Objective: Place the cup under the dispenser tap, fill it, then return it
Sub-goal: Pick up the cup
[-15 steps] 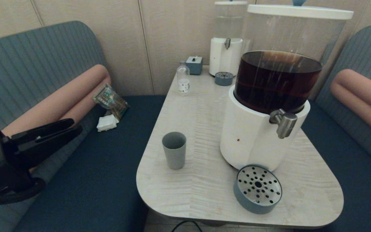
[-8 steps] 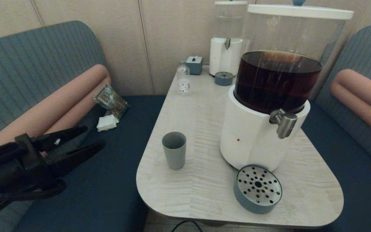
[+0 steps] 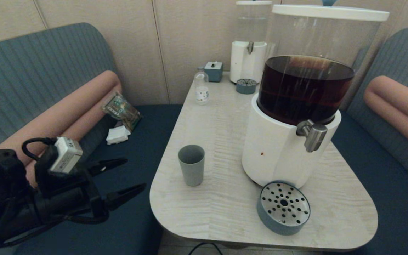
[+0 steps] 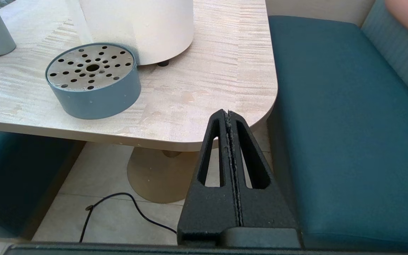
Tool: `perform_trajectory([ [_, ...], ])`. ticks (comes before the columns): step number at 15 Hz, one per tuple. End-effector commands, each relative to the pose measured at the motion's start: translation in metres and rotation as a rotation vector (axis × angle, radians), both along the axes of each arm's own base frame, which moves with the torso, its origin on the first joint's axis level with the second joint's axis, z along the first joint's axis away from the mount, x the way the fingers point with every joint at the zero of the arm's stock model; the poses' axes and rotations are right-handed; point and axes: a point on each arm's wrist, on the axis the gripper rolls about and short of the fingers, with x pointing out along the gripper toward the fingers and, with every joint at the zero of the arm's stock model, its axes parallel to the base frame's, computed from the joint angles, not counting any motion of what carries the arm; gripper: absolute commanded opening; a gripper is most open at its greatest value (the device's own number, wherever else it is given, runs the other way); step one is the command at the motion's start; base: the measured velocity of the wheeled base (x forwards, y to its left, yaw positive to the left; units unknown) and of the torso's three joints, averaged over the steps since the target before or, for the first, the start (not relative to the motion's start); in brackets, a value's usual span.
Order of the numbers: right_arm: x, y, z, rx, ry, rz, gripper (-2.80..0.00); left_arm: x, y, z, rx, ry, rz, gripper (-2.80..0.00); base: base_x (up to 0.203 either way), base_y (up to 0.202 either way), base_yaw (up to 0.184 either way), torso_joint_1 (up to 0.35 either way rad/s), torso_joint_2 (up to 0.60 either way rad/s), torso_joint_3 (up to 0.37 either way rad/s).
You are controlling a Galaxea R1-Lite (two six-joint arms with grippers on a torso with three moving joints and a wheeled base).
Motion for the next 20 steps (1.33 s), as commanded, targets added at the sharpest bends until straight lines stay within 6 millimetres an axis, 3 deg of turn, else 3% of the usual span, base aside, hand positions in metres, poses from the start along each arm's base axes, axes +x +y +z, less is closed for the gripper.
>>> perform_trajectory([
  [1,0.000,0.000,0.000,0.000,0.001,0.000,-2.80,0.027,0.000,-0.030,-0.011,0.084,-0.017,0.00,0.000,0.000,0.000,0.000,0.00,0.000],
  [4,0.000,0.000,0.000,0.000,0.001,0.000,-2.80,0.066,0.000,-0.037,-0.062,0.028,-0.101,0.00,0.000,0.000,0.000,0.000,0.00,0.000],
  [10,0.000,0.000,0.000,-0.001,0.001,0.000,-2.80,0.112,-0.002,-0.071,-0.082,0.041,-0.183,0.00,0.000,0.000,0.000,0.000,0.00,0.000],
  [15,0.000,0.000,0.000,0.000,0.001,0.000,-2.80,0.150,-0.003,-0.082,-0.080,-0.011,-0.209,0.00,0.000,0.000,0.000,0.000,0.00,0.000],
  [20,0.000,0.000,0.000,0.000,0.001,0.000,-2.80,0.160,-0.015,-0.088,-0.082,-0.019,-0.249,0.00,0.000,0.000,0.000,0.000,0.00,0.000],
])
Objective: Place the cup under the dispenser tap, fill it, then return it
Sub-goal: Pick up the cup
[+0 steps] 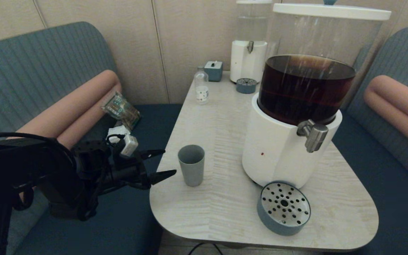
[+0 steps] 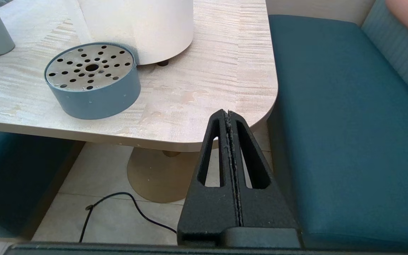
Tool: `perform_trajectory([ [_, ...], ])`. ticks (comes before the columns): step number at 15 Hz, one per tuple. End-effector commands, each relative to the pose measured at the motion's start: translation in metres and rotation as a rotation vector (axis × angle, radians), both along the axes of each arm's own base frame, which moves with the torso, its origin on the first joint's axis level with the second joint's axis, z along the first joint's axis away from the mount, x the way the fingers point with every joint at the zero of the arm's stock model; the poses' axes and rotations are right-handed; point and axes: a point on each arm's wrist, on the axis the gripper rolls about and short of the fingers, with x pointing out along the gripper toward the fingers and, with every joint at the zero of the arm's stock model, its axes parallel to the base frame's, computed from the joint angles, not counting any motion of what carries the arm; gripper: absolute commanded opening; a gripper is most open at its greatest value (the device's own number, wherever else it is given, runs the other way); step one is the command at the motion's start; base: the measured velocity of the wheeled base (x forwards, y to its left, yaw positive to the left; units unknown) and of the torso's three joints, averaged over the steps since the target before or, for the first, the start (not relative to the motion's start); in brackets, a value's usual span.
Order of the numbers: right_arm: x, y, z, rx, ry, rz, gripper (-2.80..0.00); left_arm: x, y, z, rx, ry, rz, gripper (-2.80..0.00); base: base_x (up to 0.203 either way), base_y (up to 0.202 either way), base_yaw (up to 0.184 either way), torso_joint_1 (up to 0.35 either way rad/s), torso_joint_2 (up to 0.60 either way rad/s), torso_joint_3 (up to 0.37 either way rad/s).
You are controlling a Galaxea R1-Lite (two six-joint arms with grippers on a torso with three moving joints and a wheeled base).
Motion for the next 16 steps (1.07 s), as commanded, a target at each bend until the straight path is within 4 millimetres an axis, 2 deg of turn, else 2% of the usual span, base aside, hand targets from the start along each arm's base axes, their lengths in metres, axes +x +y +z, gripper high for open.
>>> perform_trajectory([
  [1,0.000,0.000,0.000,-0.001,0.001,0.001,-2.80,0.003,-0.005,-0.002,-0.002,-0.007,-0.018,0.00,0.000,0.000,0.000,0.000,0.00,0.000],
  [8,0.000,0.000,0.000,0.001,0.001,0.001,-2.80,0.003,-0.036,0.004,-0.012,-0.024,-0.106,0.00,0.000,0.000,0.000,0.000,0.00,0.000],
  [11,0.000,0.000,0.000,0.001,0.001,0.001,-2.80,0.012,-0.048,0.011,-0.027,-0.057,-0.129,0.00,0.000,0.000,0.000,0.000,0.00,0.000],
  [16,0.000,0.000,0.000,0.000,0.001,0.001,-2.80,0.021,-0.064,0.004,-0.038,-0.053,-0.156,0.00,0.000,0.000,0.000,0.000,0.00,0.000],
])
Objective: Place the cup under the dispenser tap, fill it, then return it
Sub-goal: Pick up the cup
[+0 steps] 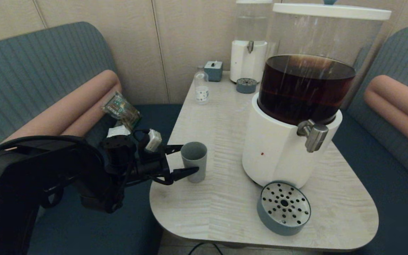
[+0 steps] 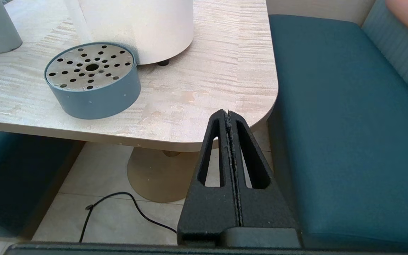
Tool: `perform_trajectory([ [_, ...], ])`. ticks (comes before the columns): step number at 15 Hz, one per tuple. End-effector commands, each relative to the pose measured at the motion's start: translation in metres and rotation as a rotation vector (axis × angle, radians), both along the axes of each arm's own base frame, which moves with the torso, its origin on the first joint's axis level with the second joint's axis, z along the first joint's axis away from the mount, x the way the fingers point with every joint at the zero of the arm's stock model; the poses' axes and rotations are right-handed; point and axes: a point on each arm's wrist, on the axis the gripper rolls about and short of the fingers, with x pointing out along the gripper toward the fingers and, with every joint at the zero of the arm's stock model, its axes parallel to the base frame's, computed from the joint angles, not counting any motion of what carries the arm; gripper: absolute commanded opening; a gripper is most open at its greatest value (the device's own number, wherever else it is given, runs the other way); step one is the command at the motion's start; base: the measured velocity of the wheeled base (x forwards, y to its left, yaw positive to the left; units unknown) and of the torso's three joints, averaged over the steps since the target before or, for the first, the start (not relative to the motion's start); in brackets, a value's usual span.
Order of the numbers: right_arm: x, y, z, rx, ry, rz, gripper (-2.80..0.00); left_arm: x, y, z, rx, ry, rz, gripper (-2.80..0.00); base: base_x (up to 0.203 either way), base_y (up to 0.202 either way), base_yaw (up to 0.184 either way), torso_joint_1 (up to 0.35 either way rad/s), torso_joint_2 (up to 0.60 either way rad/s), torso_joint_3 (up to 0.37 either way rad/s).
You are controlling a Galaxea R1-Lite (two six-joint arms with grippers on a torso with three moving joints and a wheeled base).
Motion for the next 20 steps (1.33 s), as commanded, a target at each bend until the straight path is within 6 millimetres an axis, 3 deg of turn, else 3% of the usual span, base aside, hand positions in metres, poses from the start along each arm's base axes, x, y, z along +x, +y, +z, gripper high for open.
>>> perform_trajectory([
  [1,0.000,0.000,0.000,0.001,0.001,0.001,-2.80,0.004,-0.006,-0.004,-0.002,-0.008,-0.018,0.00,0.000,0.000,0.000,0.000,0.00,0.000],
  [9,0.000,0.000,0.000,0.001,0.001,-0.001,-2.80,0.017,-0.018,-0.007,-0.019,-0.032,0.013,0.00,0.000,0.000,0.000,0.000,0.00,0.000],
  [10,0.000,0.000,0.000,0.001,0.001,0.001,-2.80,0.017,-0.019,-0.007,-0.020,-0.036,0.015,-2.80,0.000,0.000,0.000,0.000,0.00,0.000],
  [17,0.000,0.000,0.000,0.001,0.001,0.001,-2.80,0.008,-0.018,0.001,-0.027,-0.035,0.020,-2.80,0.000,0.000,0.000,0.000,0.00,0.000],
  [20,0.000,0.000,0.000,0.001,0.001,0.000,-2.80,-0.013,-0.019,0.023,-0.032,-0.045,0.034,-2.80,0.000,0.000,0.000,0.000,0.00,0.000],
])
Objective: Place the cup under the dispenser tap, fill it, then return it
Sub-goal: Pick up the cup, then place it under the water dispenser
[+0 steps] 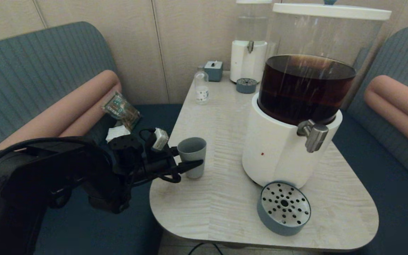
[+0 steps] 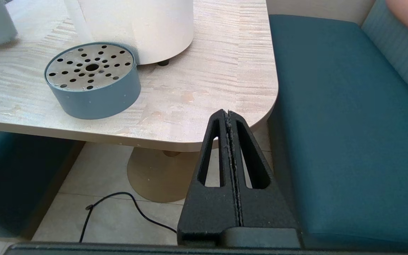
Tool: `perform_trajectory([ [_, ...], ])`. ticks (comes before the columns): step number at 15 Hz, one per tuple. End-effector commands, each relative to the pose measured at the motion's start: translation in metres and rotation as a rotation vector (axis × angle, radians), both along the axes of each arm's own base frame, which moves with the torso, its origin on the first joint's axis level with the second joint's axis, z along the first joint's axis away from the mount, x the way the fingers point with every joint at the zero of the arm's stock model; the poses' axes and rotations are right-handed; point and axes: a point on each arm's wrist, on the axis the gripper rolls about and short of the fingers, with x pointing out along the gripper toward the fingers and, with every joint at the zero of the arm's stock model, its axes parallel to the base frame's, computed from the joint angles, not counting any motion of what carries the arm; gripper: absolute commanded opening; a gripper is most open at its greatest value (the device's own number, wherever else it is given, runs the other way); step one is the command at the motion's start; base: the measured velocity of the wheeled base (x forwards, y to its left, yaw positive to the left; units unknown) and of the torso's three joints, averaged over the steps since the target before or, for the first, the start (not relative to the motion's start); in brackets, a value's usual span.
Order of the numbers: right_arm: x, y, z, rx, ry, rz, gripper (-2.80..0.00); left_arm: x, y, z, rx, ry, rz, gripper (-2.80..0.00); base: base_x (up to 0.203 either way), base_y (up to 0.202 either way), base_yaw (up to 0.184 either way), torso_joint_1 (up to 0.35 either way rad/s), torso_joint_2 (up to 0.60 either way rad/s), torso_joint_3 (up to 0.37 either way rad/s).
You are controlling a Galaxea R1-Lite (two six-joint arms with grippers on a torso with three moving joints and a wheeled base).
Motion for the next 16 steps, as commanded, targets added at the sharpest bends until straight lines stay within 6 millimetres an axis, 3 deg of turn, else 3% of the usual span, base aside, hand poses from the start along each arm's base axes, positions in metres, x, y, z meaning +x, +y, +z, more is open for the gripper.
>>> perform_trajectory([
  [1,0.000,0.000,0.000,0.001,0.000,0.001,-2.80,-0.020,-0.004,0.027,-0.013,-0.043,-0.011,-2.80,0.000,0.000,0.000,0.000,0.00,0.000],
  [3,0.000,0.000,0.000,0.001,0.000,0.001,-2.80,-0.041,-0.015,0.051,-0.030,-0.078,-0.047,-2.80,0.000,0.000,0.000,0.000,0.00,0.000],
  [6,0.000,0.000,0.000,0.001,0.000,0.001,-2.80,-0.078,-0.057,0.078,-0.075,-0.104,-0.129,-2.80,0.000,0.000,0.000,0.000,0.00,0.000],
  [10,0.000,0.000,0.000,0.001,0.000,0.001,-2.80,-0.103,-0.100,0.080,-0.109,-0.073,-0.178,-2.80,0.000,0.000,0.000,0.000,0.00,0.000],
  [16,0.000,0.000,0.000,0.001,0.000,0.001,-2.80,-0.096,-0.140,0.065,-0.135,-0.051,-0.196,-2.80,0.000,0.000,0.000,0.000,0.00,0.000],
])
